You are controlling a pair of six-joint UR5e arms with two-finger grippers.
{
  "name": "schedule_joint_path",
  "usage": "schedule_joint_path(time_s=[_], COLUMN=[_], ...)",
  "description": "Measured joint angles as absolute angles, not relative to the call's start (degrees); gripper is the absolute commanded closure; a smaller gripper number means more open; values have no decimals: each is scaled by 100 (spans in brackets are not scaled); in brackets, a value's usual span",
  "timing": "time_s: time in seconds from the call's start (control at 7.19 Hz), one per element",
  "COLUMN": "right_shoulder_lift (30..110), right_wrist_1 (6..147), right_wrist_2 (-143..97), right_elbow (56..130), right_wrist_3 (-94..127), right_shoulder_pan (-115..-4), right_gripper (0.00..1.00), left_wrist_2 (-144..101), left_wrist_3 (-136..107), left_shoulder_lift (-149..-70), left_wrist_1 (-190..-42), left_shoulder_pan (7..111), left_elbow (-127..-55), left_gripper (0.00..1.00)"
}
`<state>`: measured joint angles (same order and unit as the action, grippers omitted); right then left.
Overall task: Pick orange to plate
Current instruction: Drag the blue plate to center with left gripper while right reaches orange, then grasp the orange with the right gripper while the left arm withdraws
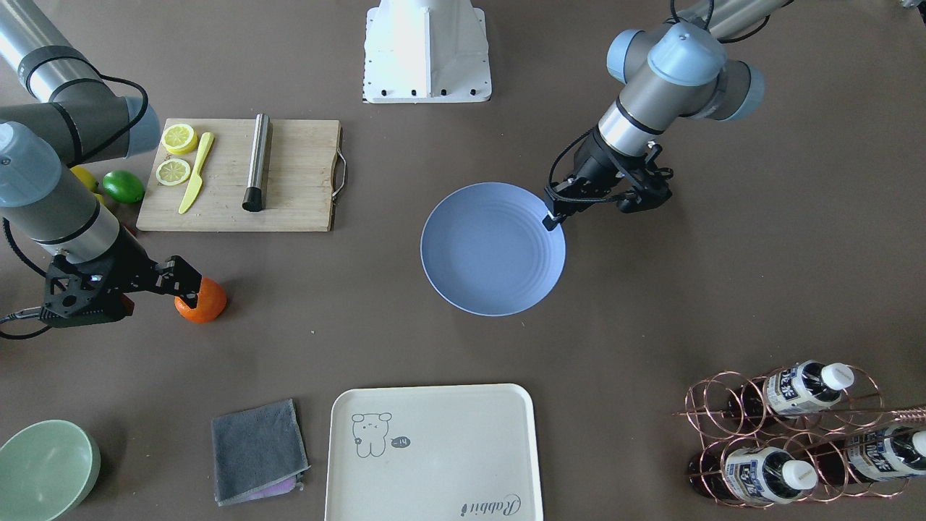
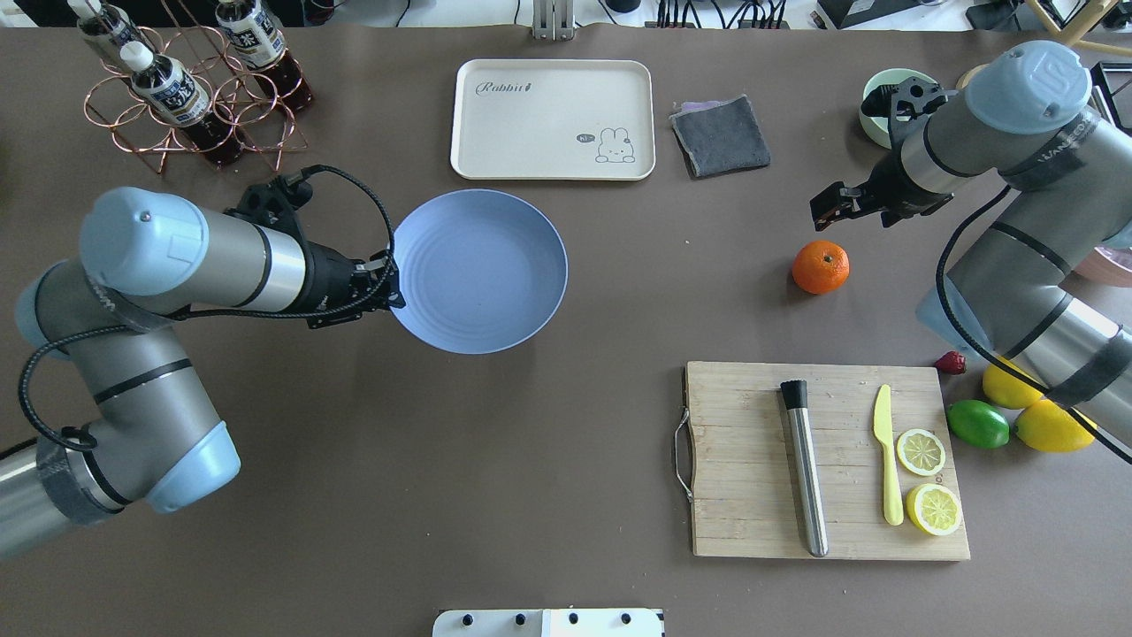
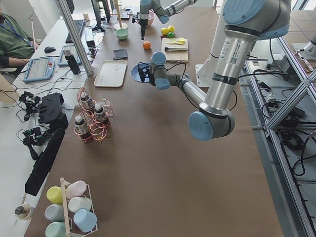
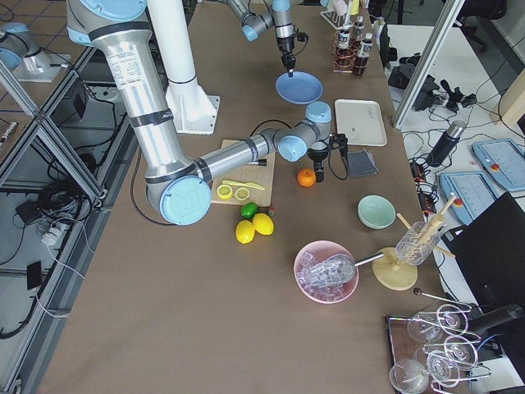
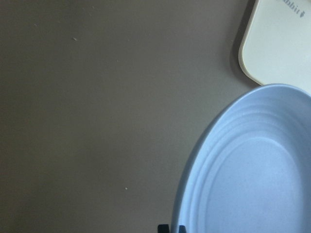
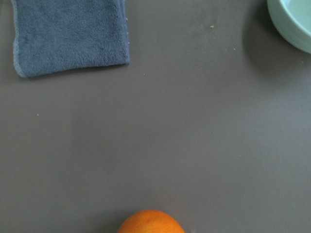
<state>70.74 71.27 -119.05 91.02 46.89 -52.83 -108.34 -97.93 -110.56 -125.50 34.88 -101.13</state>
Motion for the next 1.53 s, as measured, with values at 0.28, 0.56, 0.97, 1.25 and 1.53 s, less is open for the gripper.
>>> schedule_joint_path(time_s=[0.28,0.56,0.97,1.25,1.53], right_shoulder_lift=[7009,6983,7001,7002,6939], right_wrist_1=[7120,7119,7119,7113,7120], right_wrist_2=[-11821,-11789,-11751,-11680,-11647], right_elbow=[8931,8832,8743,8739,8772], right_wrist_3=[4701,4702,4738,5043,5288], right_shoulder_pan=[-5115,-5002,-4896,-4742,-4664], right_gripper=[0,0,0,99,100], left_wrist_2=[-10122,-9744,-9720,-10084,-10536], left_wrist_3=[-9906,-10098,-10158,-10018,-9697], left_shoulder_lift=[-11134,-11202,-11273,-11275,-11237], left_wrist_1=[-12519,-12516,-12496,-12347,-12294], left_shoulder_pan=[2845,2480,2708,3138,3562], left_elbow=[-10093,-10059,-10022,-10065,-10124], left_gripper=[100,3,2,2,2])
